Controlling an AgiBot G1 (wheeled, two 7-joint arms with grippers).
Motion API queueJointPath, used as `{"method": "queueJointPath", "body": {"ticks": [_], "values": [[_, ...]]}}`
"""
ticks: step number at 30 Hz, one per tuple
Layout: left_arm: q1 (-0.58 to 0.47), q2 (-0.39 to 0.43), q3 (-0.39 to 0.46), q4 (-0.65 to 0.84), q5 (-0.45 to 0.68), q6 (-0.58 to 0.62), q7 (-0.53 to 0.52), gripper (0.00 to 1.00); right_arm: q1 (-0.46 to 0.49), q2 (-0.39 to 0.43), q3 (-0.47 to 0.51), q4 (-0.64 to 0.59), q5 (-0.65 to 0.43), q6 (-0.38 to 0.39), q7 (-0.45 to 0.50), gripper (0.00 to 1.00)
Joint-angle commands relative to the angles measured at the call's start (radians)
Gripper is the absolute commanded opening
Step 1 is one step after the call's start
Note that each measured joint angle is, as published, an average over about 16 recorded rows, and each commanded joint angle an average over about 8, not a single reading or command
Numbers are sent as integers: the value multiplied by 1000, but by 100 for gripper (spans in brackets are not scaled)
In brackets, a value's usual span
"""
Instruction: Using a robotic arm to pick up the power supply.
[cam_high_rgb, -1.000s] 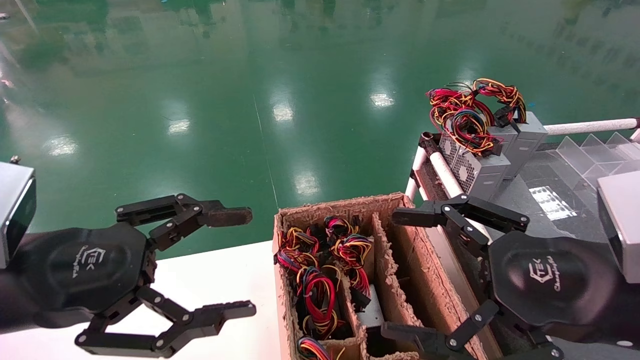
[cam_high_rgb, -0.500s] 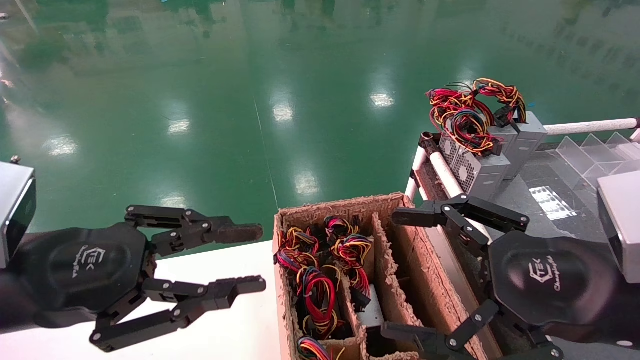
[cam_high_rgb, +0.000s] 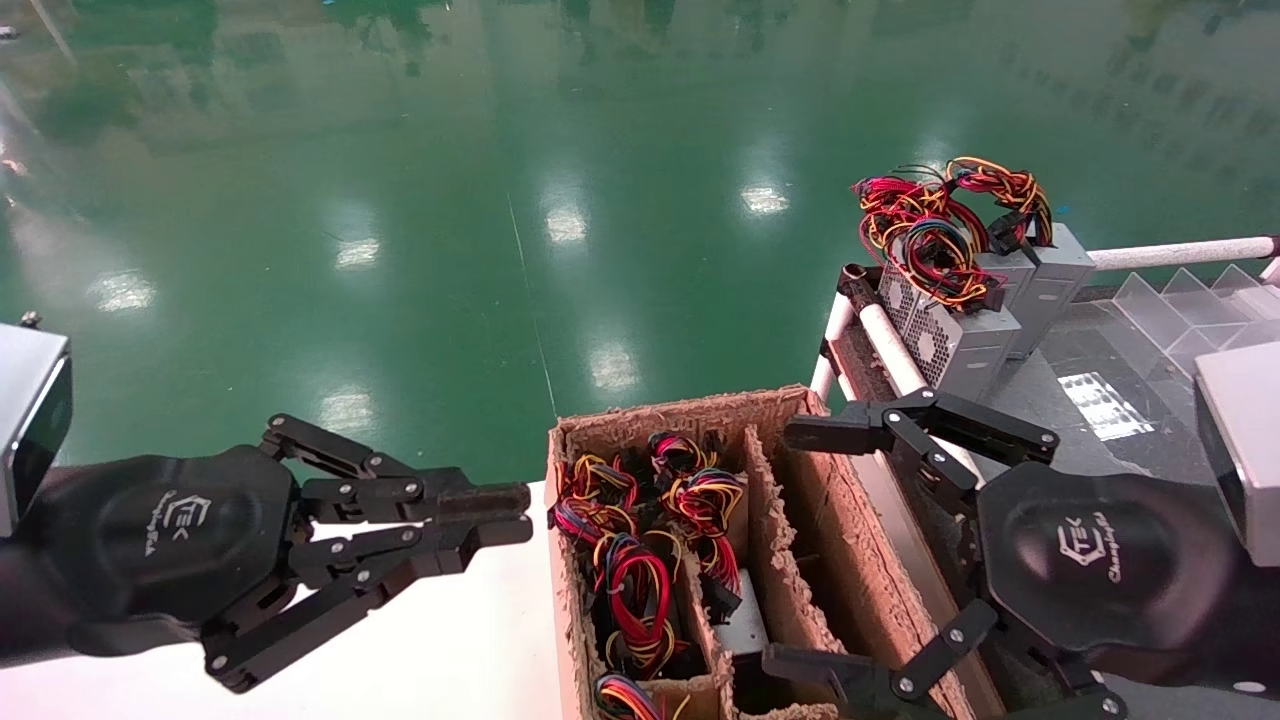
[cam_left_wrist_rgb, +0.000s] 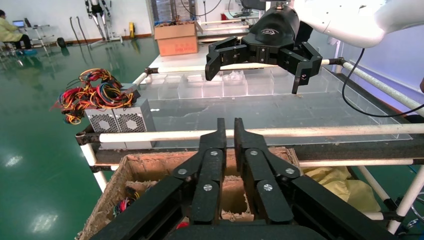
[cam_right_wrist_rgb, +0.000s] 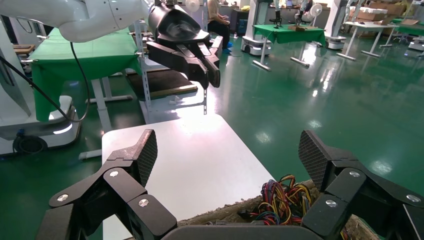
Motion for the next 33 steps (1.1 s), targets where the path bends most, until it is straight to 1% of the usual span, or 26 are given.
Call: {"method": "queueJointPath", "body": {"ticks": [1, 2, 8, 9, 10, 24, 28, 33], "values": [[0, 0, 0, 0, 0, 0, 0, 3, 0, 0, 0, 0, 0, 0, 0, 100], [0, 0, 0, 0, 0, 0, 0, 13, 0, 0, 0, 0, 0, 0, 0, 100], [0, 0, 0, 0, 0, 0, 0, 88, 0, 0, 0, 0, 0, 0, 0, 100], [0, 0, 0, 0, 0, 0, 0, 98, 0, 0, 0, 0, 0, 0, 0, 100], [0, 0, 0, 0, 0, 0, 0, 100, 0, 0, 0, 0, 0, 0, 0, 100], [0, 0, 0, 0, 0, 0, 0, 100, -2, 1, -4, -5, -5, 3, 7, 100], [0, 0, 0, 0, 0, 0, 0, 100, 1, 3, -19, -17, -26, 13, 35, 100], [0, 0, 0, 0, 0, 0, 0, 100, 18, -1, -57, -34, -80, 21, 88, 100]]}}
